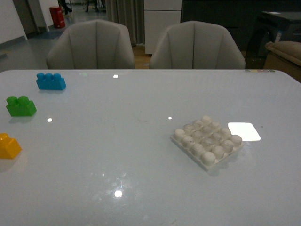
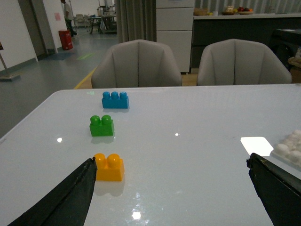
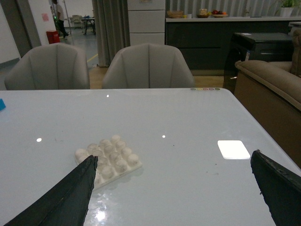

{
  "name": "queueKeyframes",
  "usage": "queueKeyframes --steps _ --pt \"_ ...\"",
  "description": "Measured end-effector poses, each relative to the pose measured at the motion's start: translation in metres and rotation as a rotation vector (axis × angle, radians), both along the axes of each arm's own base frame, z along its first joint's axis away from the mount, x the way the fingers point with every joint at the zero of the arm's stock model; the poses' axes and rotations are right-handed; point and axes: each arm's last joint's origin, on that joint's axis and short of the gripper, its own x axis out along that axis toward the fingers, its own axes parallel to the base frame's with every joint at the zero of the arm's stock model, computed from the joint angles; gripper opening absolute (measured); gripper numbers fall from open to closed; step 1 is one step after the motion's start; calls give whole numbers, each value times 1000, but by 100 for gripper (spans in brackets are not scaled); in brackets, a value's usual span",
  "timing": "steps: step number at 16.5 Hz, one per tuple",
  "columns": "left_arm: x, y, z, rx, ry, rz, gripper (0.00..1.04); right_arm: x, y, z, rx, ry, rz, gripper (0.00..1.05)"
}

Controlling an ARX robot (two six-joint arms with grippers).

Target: Insert yellow block into base center

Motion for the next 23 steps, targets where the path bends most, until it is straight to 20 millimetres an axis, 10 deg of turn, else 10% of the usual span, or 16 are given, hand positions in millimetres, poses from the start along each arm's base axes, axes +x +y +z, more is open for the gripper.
queueKeyframes --steps 20,23 --pt "0 0 0 0 0 0 98 0 0 -2 11 37 -9 98" --pt "0 0 0 0 0 0 98 31 -11 28 138 188 -197 98"
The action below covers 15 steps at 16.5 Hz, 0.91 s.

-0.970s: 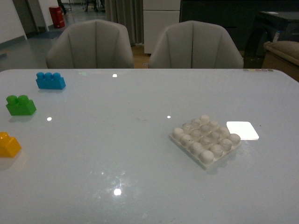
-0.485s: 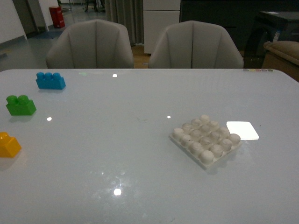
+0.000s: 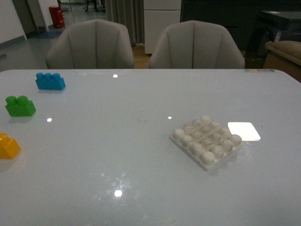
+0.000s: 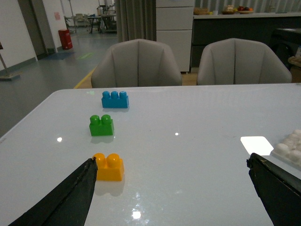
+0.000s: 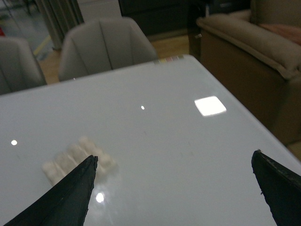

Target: Insert yellow block into base center

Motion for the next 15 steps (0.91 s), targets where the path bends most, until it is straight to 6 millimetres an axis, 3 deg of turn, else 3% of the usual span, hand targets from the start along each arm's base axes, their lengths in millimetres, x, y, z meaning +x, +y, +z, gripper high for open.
queueKeyframes --steps 3,5,7,8,10,12,15 --pt "0 0 0 0 0 0 98 66 2 57 -45 -117 44 98" --pt "0 0 0 0 0 0 98 134 9 61 -64 2 83 98" --pt "0 0 0 0 0 0 98 194 20 42 -90 167 138 98" --pt "0 0 0 0 0 0 98 219 23 23 -93 266 172 98" --pt "0 0 0 0 0 0 98 234 26 6 -90 333 188 98" --pt "0 0 0 0 0 0 98 254 31 -46 -31 529 214 98" --pt "0 0 0 0 0 0 98 255 51 -81 58 637 215 98"
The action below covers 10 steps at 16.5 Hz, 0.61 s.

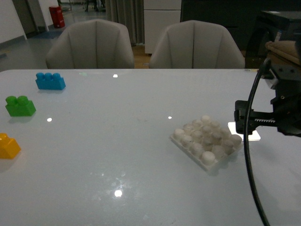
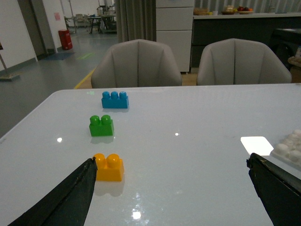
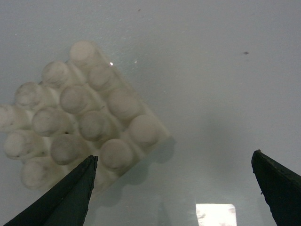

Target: Insert yellow block into base center

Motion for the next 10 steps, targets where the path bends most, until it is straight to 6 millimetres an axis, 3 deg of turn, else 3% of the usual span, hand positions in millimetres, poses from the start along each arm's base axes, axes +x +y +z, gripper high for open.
queueKeyframes --steps 3,5,10 --pt "0 0 0 0 0 0 98 11 19 -18 23 46 -27 98" --pt "0 0 0 0 0 0 98 18 19 -30 39 95 -74 98" --pt "0 0 0 0 0 0 98 31 43 -35 113 113 -103 98"
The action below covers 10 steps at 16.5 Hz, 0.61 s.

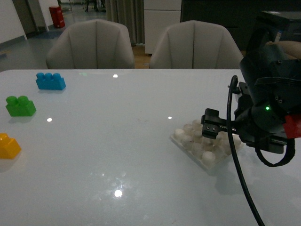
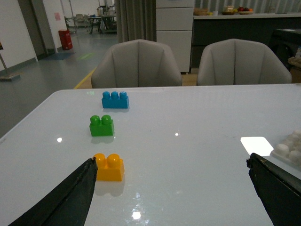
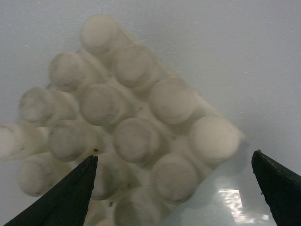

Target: Insert yellow block into base center

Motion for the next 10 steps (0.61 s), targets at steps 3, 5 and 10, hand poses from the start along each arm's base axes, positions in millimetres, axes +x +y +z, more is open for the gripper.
queueKeyframes --steps 3,5,10 --pt "0 0 0 0 0 0 98 5 7 -4 5 9 -11 98" --pt "0 0 0 0 0 0 98 8 6 -9 5 20 -33 98" --pt "0 0 0 0 0 0 98 15 21 -16 -11 15 46 98"
